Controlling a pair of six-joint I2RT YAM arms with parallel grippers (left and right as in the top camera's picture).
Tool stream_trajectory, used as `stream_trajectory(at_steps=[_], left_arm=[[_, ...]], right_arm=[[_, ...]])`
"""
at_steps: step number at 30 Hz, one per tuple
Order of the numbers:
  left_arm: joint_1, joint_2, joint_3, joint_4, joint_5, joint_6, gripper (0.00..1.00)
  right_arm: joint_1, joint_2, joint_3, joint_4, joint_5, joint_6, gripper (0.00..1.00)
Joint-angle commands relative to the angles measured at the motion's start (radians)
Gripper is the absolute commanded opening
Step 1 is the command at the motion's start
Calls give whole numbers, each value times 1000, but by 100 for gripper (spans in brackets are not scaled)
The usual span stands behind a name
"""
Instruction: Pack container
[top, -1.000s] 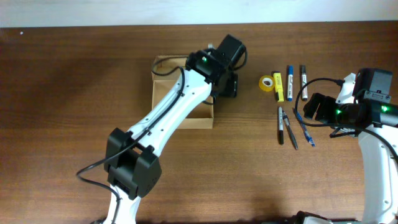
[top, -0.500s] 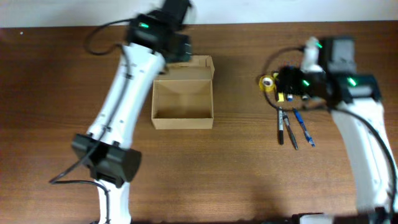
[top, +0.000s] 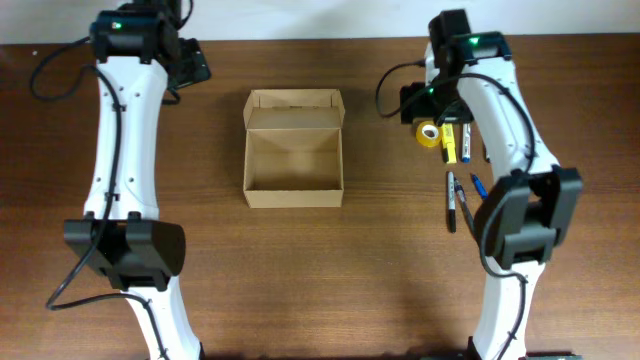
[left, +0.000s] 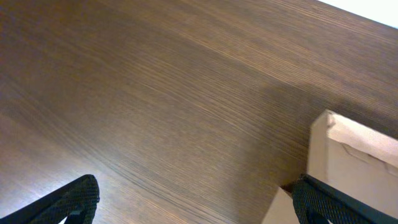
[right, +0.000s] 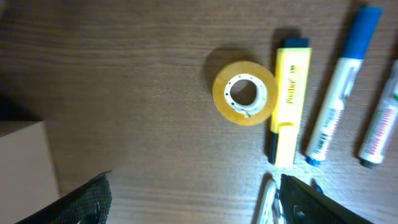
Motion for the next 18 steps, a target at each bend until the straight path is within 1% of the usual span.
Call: stream_trajectory(at_steps=[1, 7, 18], left_arm=[[22, 1, 16, -4, -11, 13, 100], [25, 1, 16, -4, -10, 13, 100], [25, 1, 16, -4, -10, 13, 100]], right_arm=[[2, 33, 36, 18, 16, -18, 87], [-1, 92, 36, 109, 12, -21, 87], [-2, 164, 36, 149, 16, -21, 87]])
